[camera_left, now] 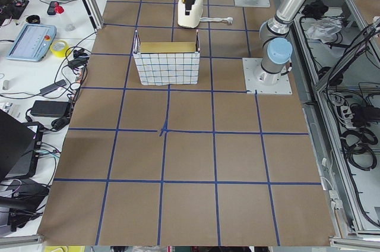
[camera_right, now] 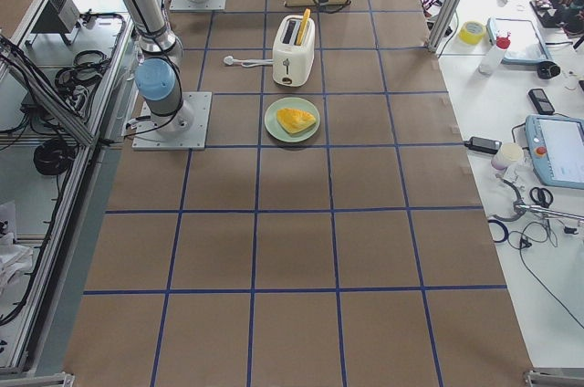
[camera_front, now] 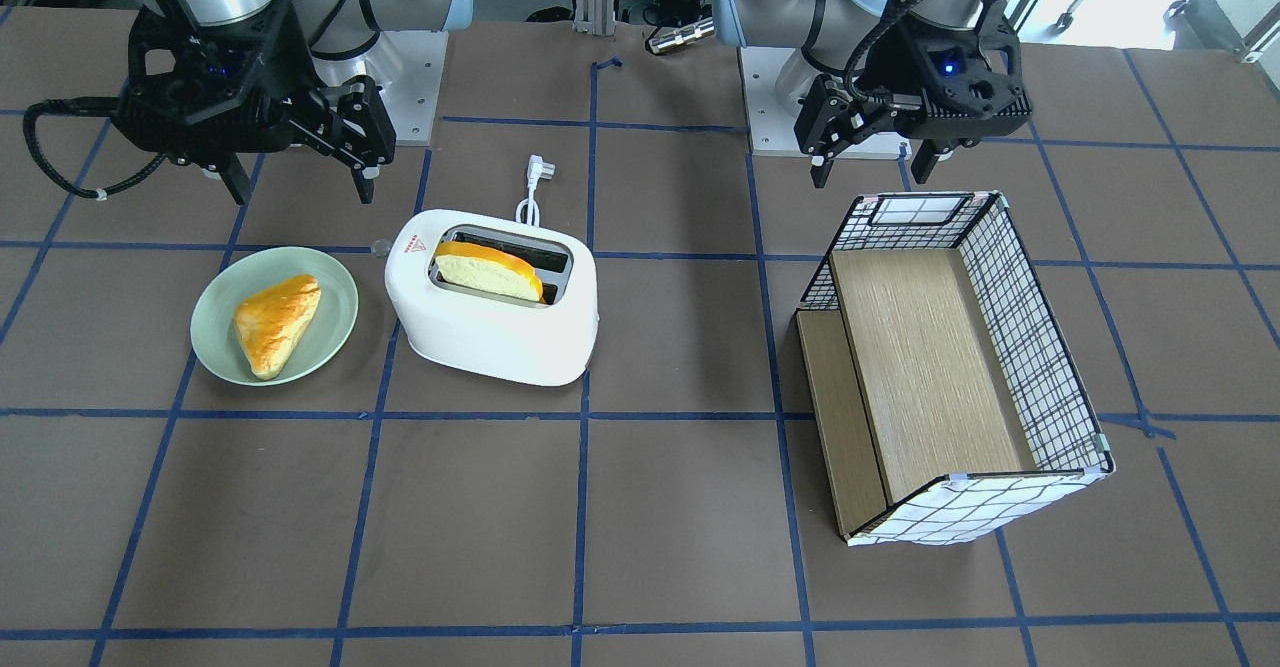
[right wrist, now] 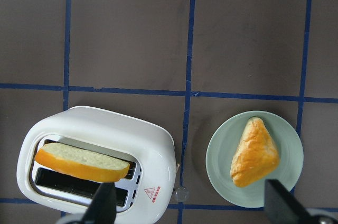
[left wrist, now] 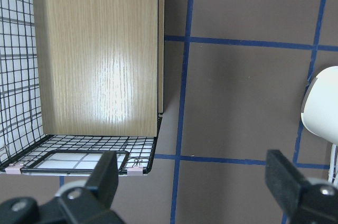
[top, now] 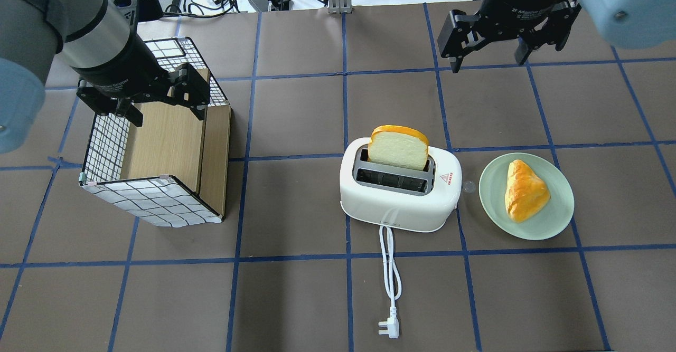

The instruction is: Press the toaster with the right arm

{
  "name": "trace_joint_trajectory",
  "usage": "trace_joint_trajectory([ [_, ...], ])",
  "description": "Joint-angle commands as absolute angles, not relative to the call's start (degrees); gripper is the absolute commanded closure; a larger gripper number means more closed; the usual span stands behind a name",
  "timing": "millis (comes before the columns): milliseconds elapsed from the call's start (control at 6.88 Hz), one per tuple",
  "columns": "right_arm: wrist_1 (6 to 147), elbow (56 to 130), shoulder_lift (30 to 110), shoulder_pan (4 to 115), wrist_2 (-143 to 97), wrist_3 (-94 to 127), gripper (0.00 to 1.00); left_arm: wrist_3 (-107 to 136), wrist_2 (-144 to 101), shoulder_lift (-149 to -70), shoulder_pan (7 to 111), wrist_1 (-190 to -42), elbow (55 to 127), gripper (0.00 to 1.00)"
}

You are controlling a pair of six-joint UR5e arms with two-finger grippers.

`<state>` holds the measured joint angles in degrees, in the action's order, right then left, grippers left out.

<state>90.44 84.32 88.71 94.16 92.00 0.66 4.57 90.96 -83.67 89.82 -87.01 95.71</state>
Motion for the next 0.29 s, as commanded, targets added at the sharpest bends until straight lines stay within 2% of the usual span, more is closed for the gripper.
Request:
trace_joint_trajectory([
  [0, 90.4, 84.2, 88.7, 94.2, 91.8, 0.8, 0.00, 4.6, 91.0, -83.7, 89.8, -87.0, 95.7, 0.00],
  [145, 90.4, 84.2, 88.7, 94.2, 91.8, 0.8, 0.00, 4.6, 91.1, -83.7, 89.8, -87.0, 95.7, 0.00],
])
